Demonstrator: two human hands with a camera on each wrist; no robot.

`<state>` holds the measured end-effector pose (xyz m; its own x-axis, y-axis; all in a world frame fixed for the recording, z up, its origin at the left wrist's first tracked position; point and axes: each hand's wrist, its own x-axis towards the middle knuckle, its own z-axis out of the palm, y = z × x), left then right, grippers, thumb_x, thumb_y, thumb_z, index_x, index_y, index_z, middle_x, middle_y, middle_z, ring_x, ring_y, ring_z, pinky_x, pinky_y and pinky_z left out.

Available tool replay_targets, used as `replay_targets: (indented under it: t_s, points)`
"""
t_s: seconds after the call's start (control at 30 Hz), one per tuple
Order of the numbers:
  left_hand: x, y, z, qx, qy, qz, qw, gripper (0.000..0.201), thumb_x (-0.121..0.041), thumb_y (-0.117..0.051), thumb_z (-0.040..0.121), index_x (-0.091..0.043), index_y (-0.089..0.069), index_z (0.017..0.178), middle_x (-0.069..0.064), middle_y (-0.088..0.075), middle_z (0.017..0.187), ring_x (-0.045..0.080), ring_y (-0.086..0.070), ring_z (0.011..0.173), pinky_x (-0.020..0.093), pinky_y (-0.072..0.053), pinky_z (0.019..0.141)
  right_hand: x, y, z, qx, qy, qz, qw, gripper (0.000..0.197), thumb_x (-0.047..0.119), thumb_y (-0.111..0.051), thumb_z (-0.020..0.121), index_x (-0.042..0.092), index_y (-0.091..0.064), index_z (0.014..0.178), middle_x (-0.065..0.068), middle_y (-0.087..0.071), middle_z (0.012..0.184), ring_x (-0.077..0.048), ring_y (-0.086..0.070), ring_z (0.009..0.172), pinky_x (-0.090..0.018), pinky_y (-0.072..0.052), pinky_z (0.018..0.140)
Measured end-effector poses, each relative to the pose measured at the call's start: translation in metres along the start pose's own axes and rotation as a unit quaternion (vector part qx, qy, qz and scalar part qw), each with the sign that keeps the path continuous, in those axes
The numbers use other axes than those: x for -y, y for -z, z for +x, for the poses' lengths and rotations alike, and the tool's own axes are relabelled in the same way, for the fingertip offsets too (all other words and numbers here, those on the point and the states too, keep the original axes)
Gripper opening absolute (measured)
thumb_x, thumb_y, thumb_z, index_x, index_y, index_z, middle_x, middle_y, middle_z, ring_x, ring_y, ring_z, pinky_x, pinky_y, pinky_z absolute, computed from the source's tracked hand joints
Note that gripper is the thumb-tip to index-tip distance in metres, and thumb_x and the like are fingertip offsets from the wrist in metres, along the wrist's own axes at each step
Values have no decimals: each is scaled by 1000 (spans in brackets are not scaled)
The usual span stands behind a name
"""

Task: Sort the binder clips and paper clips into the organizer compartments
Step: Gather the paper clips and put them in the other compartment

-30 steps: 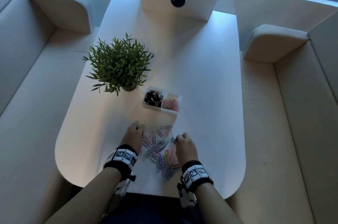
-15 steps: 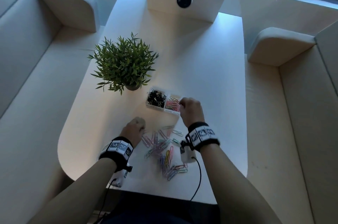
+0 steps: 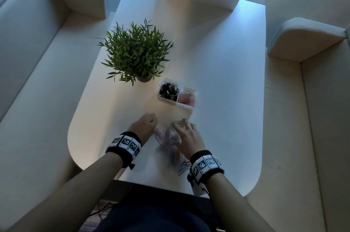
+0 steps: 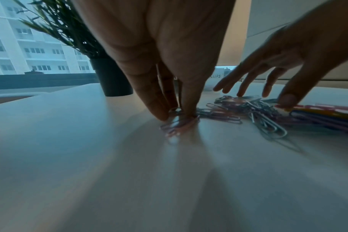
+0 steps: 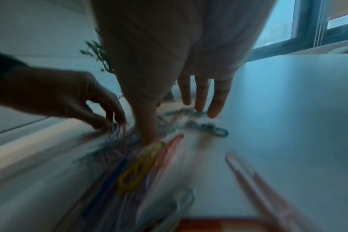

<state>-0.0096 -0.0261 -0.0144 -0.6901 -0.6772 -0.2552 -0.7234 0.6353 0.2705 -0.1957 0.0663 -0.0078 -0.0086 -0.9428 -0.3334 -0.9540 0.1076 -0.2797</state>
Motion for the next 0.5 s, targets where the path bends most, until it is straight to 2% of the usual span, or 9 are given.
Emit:
replay_targets:
  t_s: [0.03,0.1,0.17,0.23,0.33,0.43,0.5]
  points:
    - [-3,4,-1,4,1,-12,1000,24,5,-78,59,-2,-64,78,16,-61,85,31,-59,75,29,-52,52,2,-4,4,-19,-9,12,1000,59,15,-70,74,32,-48,126,-12,-48,127,-31,-49,103,-42,-53,79]
    - [-8,8,1,27,24,-42,998,20,4,-63,76,3,-60,96,23,-56,107,36,-53,98,41,-54,73,3,-6,10,-56,-27,54,997,36,5,-67,76,25,-62,106,-7,-56,104,-27,-51,88,-38,-55,65]
    - [-7,3,4,60,58,-26,996,37,5,-52,84,4,-47,121,24,-42,133,37,-38,123,46,-43,98,2,-5,14,-67,-20,54,996,24,-4,-60,79,18,-64,89,-6,-55,88,-24,-51,78,-37,-52,54]
    - [-8,0,7,91,85,-6,992,51,7,-47,84,3,-33,133,25,-30,142,39,-27,131,44,-33,108,0,-4,17,-62,-10,43,997,26,-13,-56,76,11,-65,82,-7,-56,81,-24,-52,72,-36,-52,51]
    - [-13,0,11,92,97,-1,991,51,9,-46,81,3,-33,130,24,-39,134,37,-37,122,42,-35,104,-8,-5,19,-65,-2,43,997,25,-16,-58,73,8,-66,75,-6,-58,75,-22,-53,65,-36,-54,52]
    - [-10,-1,14,66,69,-33,995,41,10,-47,79,-2,-42,118,19,-51,115,35,-51,104,40,-45,84,-15,-1,19,-89,4,78,993,21,-12,-59,75,7,-68,75,-8,-62,73,-23,-57,61,-38,-55,56]
    - [-6,-2,14,47,52,-58,996,30,4,-49,81,-6,-45,109,15,-53,104,32,-54,92,35,-43,70,-18,10,16,-137,-14,135,981,16,-7,-61,79,6,-71,77,-10,-66,74,-22,-60,61,-34,-56,59]
